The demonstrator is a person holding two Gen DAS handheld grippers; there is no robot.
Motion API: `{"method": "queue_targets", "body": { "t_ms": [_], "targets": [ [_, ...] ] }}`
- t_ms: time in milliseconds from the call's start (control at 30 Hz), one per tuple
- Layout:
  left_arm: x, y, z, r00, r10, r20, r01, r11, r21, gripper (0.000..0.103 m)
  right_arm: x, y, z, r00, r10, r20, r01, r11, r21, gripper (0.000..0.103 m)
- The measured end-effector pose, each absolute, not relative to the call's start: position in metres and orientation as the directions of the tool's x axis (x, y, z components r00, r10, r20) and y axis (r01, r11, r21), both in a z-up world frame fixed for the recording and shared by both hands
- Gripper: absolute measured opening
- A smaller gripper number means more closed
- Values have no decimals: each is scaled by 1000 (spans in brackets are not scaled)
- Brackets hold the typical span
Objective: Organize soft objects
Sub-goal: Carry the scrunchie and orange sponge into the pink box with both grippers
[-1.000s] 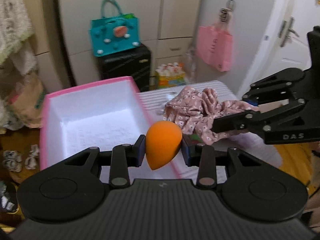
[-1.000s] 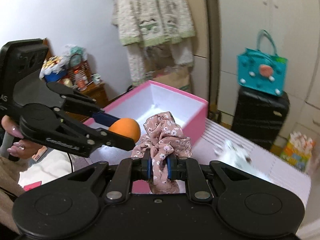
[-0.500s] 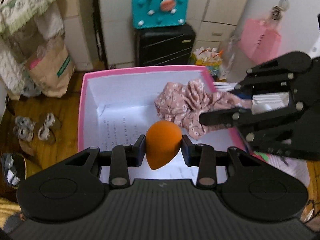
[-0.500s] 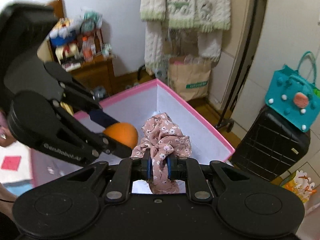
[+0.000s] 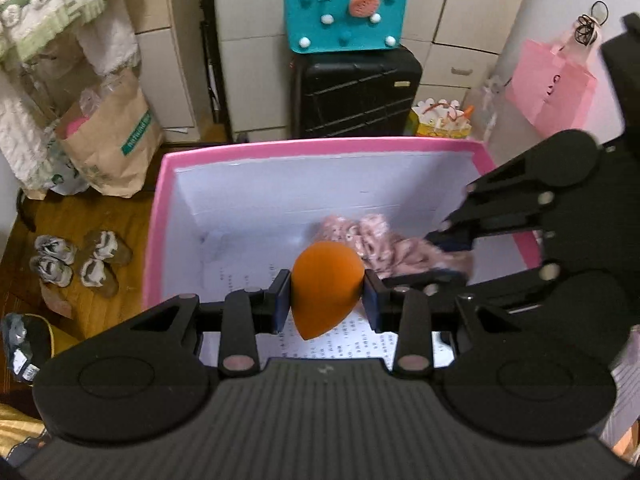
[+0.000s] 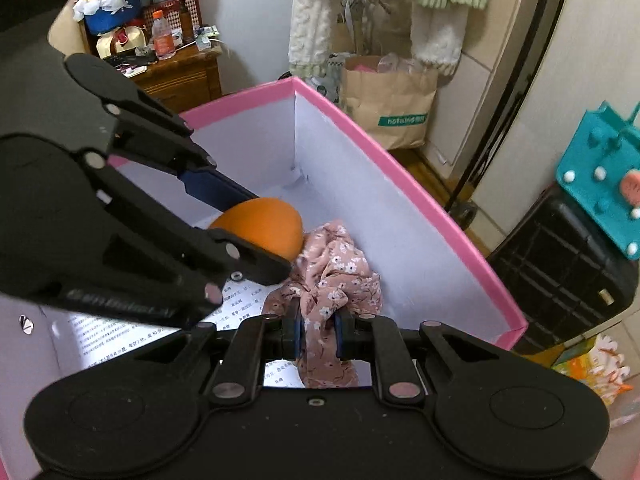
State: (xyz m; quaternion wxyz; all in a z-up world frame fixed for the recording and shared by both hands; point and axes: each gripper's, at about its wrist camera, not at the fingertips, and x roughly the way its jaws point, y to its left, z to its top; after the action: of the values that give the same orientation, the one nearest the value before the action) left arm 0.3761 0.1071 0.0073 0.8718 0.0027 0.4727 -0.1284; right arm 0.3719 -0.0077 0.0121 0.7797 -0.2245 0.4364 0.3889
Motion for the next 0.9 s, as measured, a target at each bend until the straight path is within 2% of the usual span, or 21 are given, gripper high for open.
{"method": "queue_targets", "body": {
  "t_ms": [100,367,633,900],
  "targets": [
    [385,106,3,488,-255,-835,216,962,-168,36,375,-11,7,308,408,-860,-807,590,-10,18],
    [400,111,-17,462,-222,-859,137,974,-178,36,376,-10,6,340,369,-865,-811,581,-71,20],
    [407,110,-33,465,-180,-867,77,984,-163,37,365,-6,7,409,328,-852,-800,578,-161,36],
    [403,113,-26,449,-197,-872,73,980,-184,50,342,-23,34,452,351,-820,-753,643,-140,39]
  ]
}}
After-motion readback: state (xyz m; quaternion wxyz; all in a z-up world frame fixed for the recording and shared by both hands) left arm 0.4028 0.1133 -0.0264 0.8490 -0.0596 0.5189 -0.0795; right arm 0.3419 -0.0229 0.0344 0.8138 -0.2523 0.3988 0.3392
